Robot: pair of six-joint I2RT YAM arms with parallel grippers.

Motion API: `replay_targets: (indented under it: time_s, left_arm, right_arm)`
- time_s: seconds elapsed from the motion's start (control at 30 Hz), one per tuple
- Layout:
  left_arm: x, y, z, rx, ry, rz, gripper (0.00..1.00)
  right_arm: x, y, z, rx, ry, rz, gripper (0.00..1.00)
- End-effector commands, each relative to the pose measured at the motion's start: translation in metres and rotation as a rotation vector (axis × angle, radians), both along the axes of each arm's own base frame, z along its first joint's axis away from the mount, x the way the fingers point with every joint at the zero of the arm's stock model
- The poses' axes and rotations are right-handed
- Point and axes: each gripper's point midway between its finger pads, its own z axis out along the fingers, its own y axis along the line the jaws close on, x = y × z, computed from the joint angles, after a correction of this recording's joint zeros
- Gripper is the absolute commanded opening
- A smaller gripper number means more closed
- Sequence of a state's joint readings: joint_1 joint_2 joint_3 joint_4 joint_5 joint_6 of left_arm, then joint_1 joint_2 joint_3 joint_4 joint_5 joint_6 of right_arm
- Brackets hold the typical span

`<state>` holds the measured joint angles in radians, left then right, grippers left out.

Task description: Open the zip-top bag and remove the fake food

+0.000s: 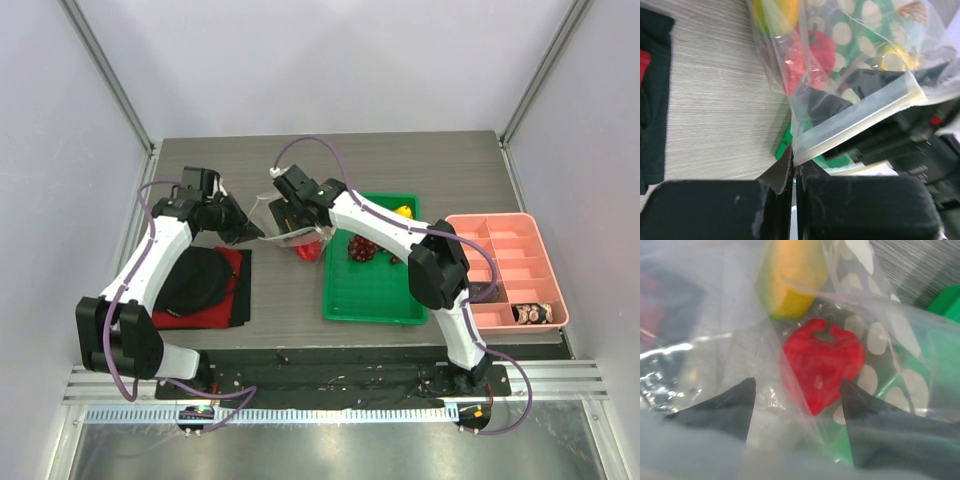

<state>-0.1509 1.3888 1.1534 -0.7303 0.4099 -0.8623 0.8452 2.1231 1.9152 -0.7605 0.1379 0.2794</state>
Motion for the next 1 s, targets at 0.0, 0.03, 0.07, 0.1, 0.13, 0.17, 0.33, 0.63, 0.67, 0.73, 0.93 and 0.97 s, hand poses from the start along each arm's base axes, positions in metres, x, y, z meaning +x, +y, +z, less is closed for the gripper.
replay_targets:
  time_s: [0.0, 0.03, 0.07, 0.1, 0.13, 0.17, 0.33, 0.63, 0.67, 0.73, 0.93, 0.97]
  left_arm:
    - [0.008, -0.016, 0.035, -0.115, -0.064, -0.028, 0.0]
    - [0.009, -0.019, 0.04, -0.137, -0.073, -0.03, 0.0]
    - [0.01, -0.023, 0.047, -0.168, -0.082, -0.038, 0.0]
    - [0.012, -0.026, 0.054, -0.189, -0.096, -0.034, 0.0]
    - [0.016, -0.029, 0.063, -0.203, -0.116, -0.037, 0.0]
    - [0.016, -0.032, 0.069, -0.218, -0.124, -0.048, 0.0]
    - [0.027, -0.044, 0.081, -0.233, -0.148, -0.068, 0.0]
    - [0.028, -0.032, 0.042, -0.132, -0.079, -0.035, 0.0]
    - [0.026, -0.032, 0.04, -0.123, -0.077, -0.039, 0.0]
    - [0.027, -0.028, 0.04, -0.099, -0.083, -0.032, 0.0]
    - [0.021, -0.018, 0.038, -0.027, -0.077, -0.037, 0.0]
    - [0.022, -0.015, 0.038, -0.015, -0.082, -0.028, 0.0]
  right_arm:
    - [0.01, -0.008, 0.018, 0.034, -0.029, -0.101, 0.74]
    - [0.013, -0.01, 0.018, 0.044, -0.024, -0.12, 0.74]
    - [0.016, -0.008, 0.022, 0.062, -0.024, -0.137, 0.74]
    - [0.016, -0.009, 0.017, 0.054, -0.005, -0.162, 0.73]
    - [0.021, -0.007, 0.023, 0.071, -0.008, -0.171, 0.73]
    - [0.023, -0.006, 0.025, 0.073, -0.012, -0.172, 0.73]
    - [0.032, 0.026, 0.057, 0.223, -0.065, -0.092, 0.73]
    - [0.041, 0.069, 0.049, 0.373, -0.096, 0.026, 0.42]
    - [0.045, 0.076, 0.06, 0.421, -0.137, 0.041, 0.38]
    - [0.043, 0.081, 0.053, 0.433, -0.148, 0.056, 0.36]
    - [0.048, 0.083, 0.02, 0.374, -0.132, 0.038, 0.39]
    - [0.048, 0.083, 0.018, 0.371, -0.129, 0.036, 0.39]
